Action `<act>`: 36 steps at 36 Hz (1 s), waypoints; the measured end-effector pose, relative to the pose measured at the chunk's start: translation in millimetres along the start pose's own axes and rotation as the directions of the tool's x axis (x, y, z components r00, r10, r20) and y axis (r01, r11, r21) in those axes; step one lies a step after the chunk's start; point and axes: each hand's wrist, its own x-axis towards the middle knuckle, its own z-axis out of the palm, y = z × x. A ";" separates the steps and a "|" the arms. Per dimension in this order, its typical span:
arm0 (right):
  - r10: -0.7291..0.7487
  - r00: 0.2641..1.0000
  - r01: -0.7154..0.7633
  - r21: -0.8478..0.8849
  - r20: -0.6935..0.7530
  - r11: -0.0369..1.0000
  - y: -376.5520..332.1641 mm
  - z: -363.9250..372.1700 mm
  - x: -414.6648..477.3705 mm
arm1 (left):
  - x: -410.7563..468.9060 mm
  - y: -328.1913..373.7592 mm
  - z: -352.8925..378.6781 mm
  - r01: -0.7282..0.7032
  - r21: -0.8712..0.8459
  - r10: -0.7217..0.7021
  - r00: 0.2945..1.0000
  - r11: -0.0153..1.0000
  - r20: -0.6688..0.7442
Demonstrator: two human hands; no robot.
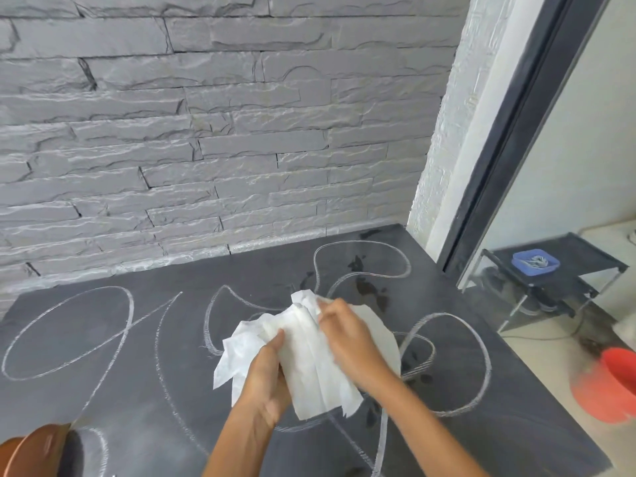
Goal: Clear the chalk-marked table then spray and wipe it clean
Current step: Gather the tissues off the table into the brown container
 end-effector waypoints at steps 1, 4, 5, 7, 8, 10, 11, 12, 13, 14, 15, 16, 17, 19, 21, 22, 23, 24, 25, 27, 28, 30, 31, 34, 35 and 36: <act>-0.006 0.998 0.007 -0.023 0.057 1.000 2.4 10.4 -5.2 | -0.7 0.0 0.4 0.006 -0.017 -0.006 1.000 1.000 0.013; -0.019 0.973 0.068 -0.210 0.230 0.975 18.6 39.7 -16.0 | -2.4 3.6 -5.8 0.020 -0.008 -0.019 0.999 1.000 0.041; -0.031 0.962 0.108 -0.277 0.270 0.955 24.7 47.6 -18.0 | -3.3 5.3 -8.1 0.019 0.039 -0.021 0.999 0.999 0.034; -0.029 0.952 0.131 -0.320 0.305 0.938 28.7 56.9 -21.6 | -2.6 7.7 -15.8 0.006 0.137 -0.009 1.000 0.991 0.022; -0.034 0.950 0.128 -0.286 0.312 0.950 27.5 58.3 -21.9 | -2.3 8.5 -19.9 -0.010 0.169 0.009 1.000 0.986 0.005; -0.096 0.951 0.157 -0.193 0.294 0.968 22.9 59.1 -19.5 | -2.7 10.1 -28.3 -0.048 0.235 0.056 0.998 0.971 -0.027; -0.102 0.960 0.145 -0.151 0.261 0.978 20.6 57.7 -17.1 | -3.9 10.8 -31.5 -0.067 0.253 0.079 0.996 0.965 -0.039; -0.092 0.973 0.120 -0.122 0.213 0.985 20.3 55.7 -13.2 | -4.9 11.6 -34.6 -0.076 0.247 0.090 0.995 0.966 -0.047; -0.082 0.985 0.099 -0.107 0.152 0.989 22.3 53.3 -7.1 | -6.9 13.1 -36.1 -0.080 0.220 0.093 0.994 0.972 -0.053; -0.072 0.994 0.080 -0.107 0.082 0.991 25.0 49.9 0.5 | -8.4 14.9 -36.6 -0.081 0.194 0.096 0.993 0.978 -0.072; -0.041 0.999 0.042 -0.113 0.011 0.993 30.4 46.7 8.8 | -10.3 17.1 -37.1 -0.087 0.167 0.105 0.989 0.982 -0.102; -0.005 0.998 -0.002 -0.124 -0.060 0.992 36.4 41.6 17.8 | -10.9 18.8 -37.2 -0.099 0.148 0.117 0.986 0.984 -0.119; 0.035 0.992 -0.052 -0.143 -0.120 0.988 44.6 35.8 28.2 | -11.2 20.3 -37.1 -0.114 0.132 0.130 0.984 0.985 -0.118; 0.133 0.972 -0.170 -0.191 -0.194 0.967 67.4 27.6 50.9 | -8.9 22.2 -42.3 -0.115 0.121 0.130 0.984 0.986 -0.122; 0.235 0.945 -0.290 -0.251 -0.227 0.924 91.4 19.6 72.9 | -8.4 24.7 -45.3 -0.109 0.125 0.124 0.985 0.986 -0.122; 0.271 0.933 -0.333 -0.287 -0.235 0.898 102.8 16.6 82.8 | -7.6 25.5 -46.9 -0.105 0.120 0.120 0.985 0.987 -0.121; 0.307 0.917 -0.378 -0.311 -0.255 0.872 112.0 13.7 91.3 | -7.2 26.4 -47.4 -0.103 0.122 0.118 0.985 0.987 -0.122; 0.342 0.898 -0.421 -0.314 -0.277 0.851 122.1 12.3 100.5 | -5.5 27.3 -48.7 -0.103 0.128 0.119 0.985 0.986 -0.129; 0.386 0.874 -0.467 -0.286 -0.295 0.837 129.6 11.7 108.0 | -4.4 28.7 -49.9 -0.102 0.133 0.119 0.984 0.986 -0.129; 0.488 0.812 -0.556 -0.167 -0.319 0.814 140.3 11.1 118.7 | -3.0 30.6 -50.4 -0.104 0.134 0.120 0.985 0.985 -0.124; 0.530 0.782 -0.589 -0.111 -0.328 0.800 144.3 11.8 122.8 | -2.7 31.4 -50.3 -0.101 0.138 0.119 0.984 0.985 -0.131; 0.571 0.751 -0.622 -0.064 -0.332 0.781 151.0 14.6 130.1 | -1.8 33.1 -50.0 -0.087 0.141 0.108 0.983 0.986 -0.146; 0.577 0.748 -0.626 -0.060 -0.330 0.777 151.2 16.4 132.3 | -0.9 34.0 -50.0 -0.080 0.142 0.102 0.983 0.987 -0.150; 0.611 0.723 -0.646 0.000 -0.323 0.764 146.2 22.6 136.3 | 1.8 35.4 -51.4 -0.074 0.152 0.098 0.982 0.986 -0.161; 0.626 0.710 -0.658 0.012 -0.322 0.753 144.2 23.7 136.6 | 3.1 35.3 -52.1 -0.073 0.149 0.097 0.982 0.986 -0.165; 0.638 0.701 -0.669 0.016 -0.319 0.743 142.4 24.9 136.9 | 3.9 35.4 -52.4 -0.072 0.140 0.095 0.982 0.988 -0.165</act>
